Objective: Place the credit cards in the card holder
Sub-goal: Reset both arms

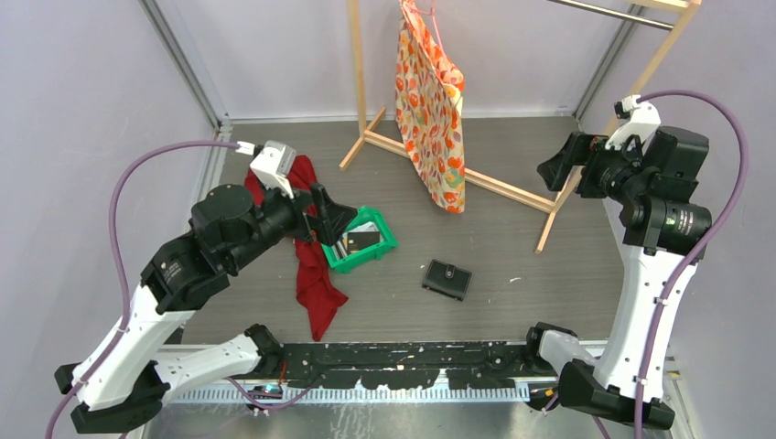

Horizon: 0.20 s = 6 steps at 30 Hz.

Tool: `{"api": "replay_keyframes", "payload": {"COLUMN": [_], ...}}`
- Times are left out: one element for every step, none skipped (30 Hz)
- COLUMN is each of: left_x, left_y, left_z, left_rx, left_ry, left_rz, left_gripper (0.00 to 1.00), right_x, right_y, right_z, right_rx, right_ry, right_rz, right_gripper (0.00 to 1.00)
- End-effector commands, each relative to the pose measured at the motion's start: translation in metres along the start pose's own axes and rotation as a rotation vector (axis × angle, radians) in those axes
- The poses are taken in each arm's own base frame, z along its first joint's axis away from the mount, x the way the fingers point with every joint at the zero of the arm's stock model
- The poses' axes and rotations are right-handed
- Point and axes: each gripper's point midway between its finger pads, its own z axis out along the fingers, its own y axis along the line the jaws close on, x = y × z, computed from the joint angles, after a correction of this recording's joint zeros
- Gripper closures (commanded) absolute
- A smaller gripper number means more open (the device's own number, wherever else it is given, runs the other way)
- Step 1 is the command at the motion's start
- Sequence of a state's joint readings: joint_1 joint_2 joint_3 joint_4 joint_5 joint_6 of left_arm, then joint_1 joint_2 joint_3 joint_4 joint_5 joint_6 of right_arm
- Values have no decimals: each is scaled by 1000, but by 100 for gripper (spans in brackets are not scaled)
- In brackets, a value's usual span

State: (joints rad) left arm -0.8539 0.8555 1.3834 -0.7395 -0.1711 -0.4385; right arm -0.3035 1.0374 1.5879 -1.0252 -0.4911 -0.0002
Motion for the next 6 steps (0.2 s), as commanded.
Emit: {"api": "replay_keyframes", "payload": {"left_x": [-11, -10, -9, -8, -6, -5], "left_y": [-4, -4, -4, -4, -4, -4], "left_z": [-5, -5, -5, -4, -4, -3], "left_rx": [16, 15, 14, 15, 17, 21], "left_ry": [-22, -20, -16, -12, -8, -5], "left_rz": [-5, -4, -4, -2, -1, -1], "left_gripper": [0, 0, 0, 0, 0, 0], "right_x": [-14, -14, -13, -12, -11, -10], "right_y": [4, 4, 5, 5, 4, 4], "right_z": [-2, -1, 0, 1, 1, 2], "right_rx": [-19, -22, -29, -32, -32, -33], "right_ry": [-37, -35, -32, -27, -26, -22], "right_rz": [-9, -11, -9, -6, -6, -3], "right_gripper": [0, 0, 0, 0, 0, 0]}}
